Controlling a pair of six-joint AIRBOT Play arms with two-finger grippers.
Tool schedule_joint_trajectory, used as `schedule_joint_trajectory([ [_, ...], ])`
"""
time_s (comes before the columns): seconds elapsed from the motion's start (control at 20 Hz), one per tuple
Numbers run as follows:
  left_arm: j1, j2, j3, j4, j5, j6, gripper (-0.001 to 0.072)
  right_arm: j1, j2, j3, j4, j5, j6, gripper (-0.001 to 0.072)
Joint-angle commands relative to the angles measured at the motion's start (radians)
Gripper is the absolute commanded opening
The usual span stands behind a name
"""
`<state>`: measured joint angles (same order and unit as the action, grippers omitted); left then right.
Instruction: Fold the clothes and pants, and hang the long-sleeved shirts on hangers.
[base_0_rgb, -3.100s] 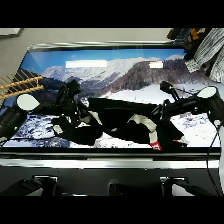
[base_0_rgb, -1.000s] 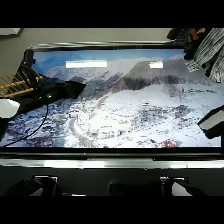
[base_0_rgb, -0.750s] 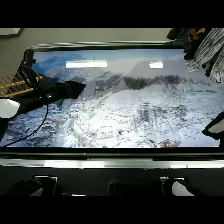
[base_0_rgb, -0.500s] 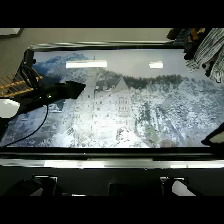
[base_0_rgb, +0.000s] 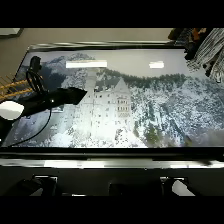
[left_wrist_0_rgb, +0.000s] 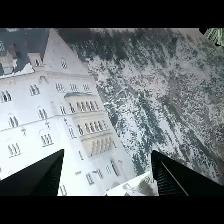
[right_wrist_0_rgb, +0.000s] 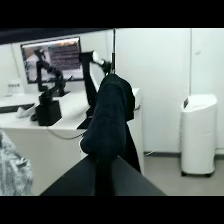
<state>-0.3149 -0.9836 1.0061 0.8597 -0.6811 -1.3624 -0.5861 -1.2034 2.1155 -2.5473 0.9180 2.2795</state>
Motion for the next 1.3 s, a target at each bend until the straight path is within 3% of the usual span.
schedule_joint_trajectory([
  [0.0,0.000,0.000,-0.008,0.001,-0.031,0.000,0.0609,-0.053,0.000,0.000,-0.071,-0.019,0.050,0.0036],
  [0.05,0.000,0.000,-0.008,0.001,-0.031,0.000,0.0609,-0.111,-0.003,0.000,-0.060,-0.027,0.075,0.0036],
  [0.15,0.000,0.000,-0.008,0.005,-0.030,0.001,0.0609,-0.233,-0.002,0.000,0.132,-0.040,0.057,0.0036],
  [0.25,0.000,0.000,-0.008,0.008,-0.029,0.000,0.0609,-0.320,-0.003,-0.033,0.373,-0.028,-0.047,0.0039],
  [0.35,0.000,0.001,-0.008,0.007,-0.029,0.000,0.0609,-0.338,-0.002,-0.069,0.496,0.005,-0.135,0.0041],
  [0.4,0.000,0.002,-0.008,0.007,-0.029,0.000,0.0609,-0.338,0.003,-0.069,0.542,0.024,-0.150,0.0076],
  [0.5,0.000,0.004,-0.007,0.007,-0.029,-0.032,0.0609,-0.338,0.035,-0.069,0.580,0.024,-0.151,0.0448],
  [0.55,0.004,0.004,-0.006,0.007,-0.029,-0.068,0.0610,-0.338,0.067,-0.069,0.567,0.002,-0.167,0.0559],
  [0.65,0.019,0.010,-0.003,0.008,-0.030,-0.112,0.0610,-0.338,0.157,-0.069,0.554,-0.080,-0.170,0.0560],
  [0.75,0.047,0.015,-0.002,0.009,-0.031,-0.163,0.0610,-0.338,0.217,-0.069,0.742,-0.206,-0.202,0.0557],
  [0.8,0.063,0.017,-0.002,0.021,-0.032,-0.187,0.0609,-0.338,0.222,-0.069,0.952,-0.247,-0.302,0.0559],
  [0.85,0.077,0.018,-0.002,0.051,-0.040,-0.217,0.0610,-0.329,0.211,-0.069,1.240,-0.251,-0.483,0.0562],
  [0.95,0.101,0.022,-0.002,0.104,-0.087,-0.235,0.0609,-0.218,0.155,-0.069,1.618,-0.128,-0.825,0.0552],
  [1.0,0.112,0.025,-0.002,0.130,-0.118,-0.235,0.0609,-0.104,0.113,-0.070,1.635,-0.021,-0.927,0.0552],
  [1.1,0.130,0.035,-0.002,0.196,-0.185,-0.235,0.0609,0.165,0.035,-0.109,1.380,0.207,-1.047,0.0552],
  [1.15,0.137,0.045,-0.002,0.229,-0.214,-0.235,0.0609,0.279,0.020,-0.175,1.226,0.233,-1.009,0.0550],
  [1.25,0.153,0.077,-0.003,0.303,-0.267,-0.235,0.0603,0.476,0.021,-0.362,1.101,0.262,-0.977,0.0543],
])
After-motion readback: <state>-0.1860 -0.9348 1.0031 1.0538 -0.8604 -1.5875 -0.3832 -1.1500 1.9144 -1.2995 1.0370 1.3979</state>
